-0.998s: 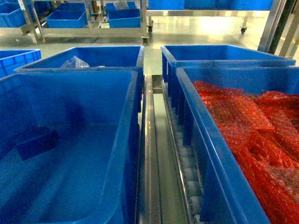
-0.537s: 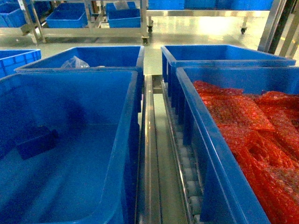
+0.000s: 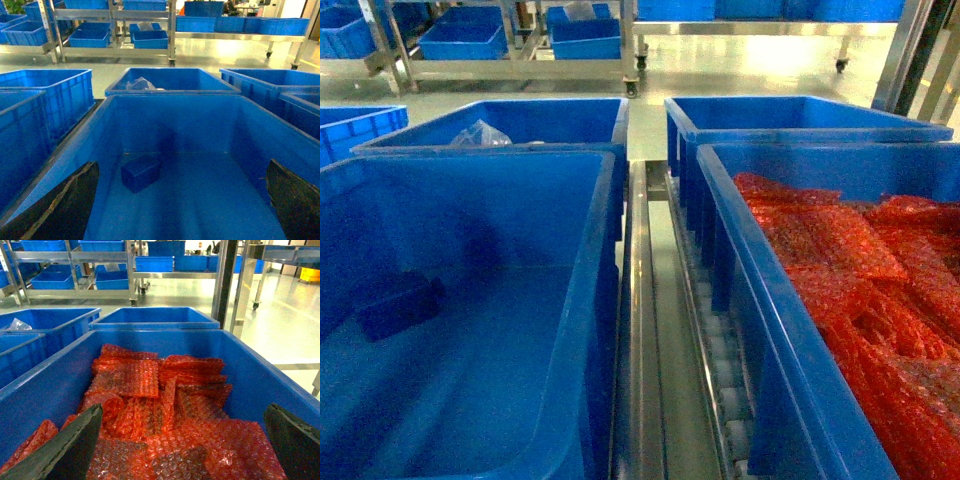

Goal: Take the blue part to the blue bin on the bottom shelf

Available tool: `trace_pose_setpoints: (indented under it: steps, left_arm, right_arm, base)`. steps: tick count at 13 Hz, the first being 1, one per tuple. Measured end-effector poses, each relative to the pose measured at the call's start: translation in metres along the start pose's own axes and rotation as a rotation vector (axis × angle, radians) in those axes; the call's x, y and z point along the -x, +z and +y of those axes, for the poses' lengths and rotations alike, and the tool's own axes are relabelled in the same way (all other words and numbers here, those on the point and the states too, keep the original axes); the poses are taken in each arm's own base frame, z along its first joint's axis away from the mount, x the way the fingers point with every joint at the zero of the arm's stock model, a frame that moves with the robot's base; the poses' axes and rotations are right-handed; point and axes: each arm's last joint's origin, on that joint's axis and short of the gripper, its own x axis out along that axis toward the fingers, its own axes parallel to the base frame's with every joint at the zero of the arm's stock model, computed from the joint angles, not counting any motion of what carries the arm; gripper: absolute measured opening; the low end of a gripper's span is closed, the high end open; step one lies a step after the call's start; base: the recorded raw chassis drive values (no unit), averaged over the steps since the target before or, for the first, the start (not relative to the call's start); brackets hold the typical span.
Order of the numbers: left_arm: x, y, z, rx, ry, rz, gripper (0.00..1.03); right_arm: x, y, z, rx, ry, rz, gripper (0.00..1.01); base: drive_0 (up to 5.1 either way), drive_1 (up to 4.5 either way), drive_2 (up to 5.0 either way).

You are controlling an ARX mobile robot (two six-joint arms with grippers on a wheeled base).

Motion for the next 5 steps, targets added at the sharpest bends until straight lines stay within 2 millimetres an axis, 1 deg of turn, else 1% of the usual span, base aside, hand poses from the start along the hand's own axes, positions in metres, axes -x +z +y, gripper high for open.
trace_pose_setpoints:
  steps: [5]
  left_arm:
    - [0.0000,0.0000,0.0000,0.000,0.000,0.000,0.98]
  right_arm:
    - [0.0000,0.0000,0.0000,0.000,0.000,0.000,0.98]
  base:
    - [0.0,0.00,0.0]
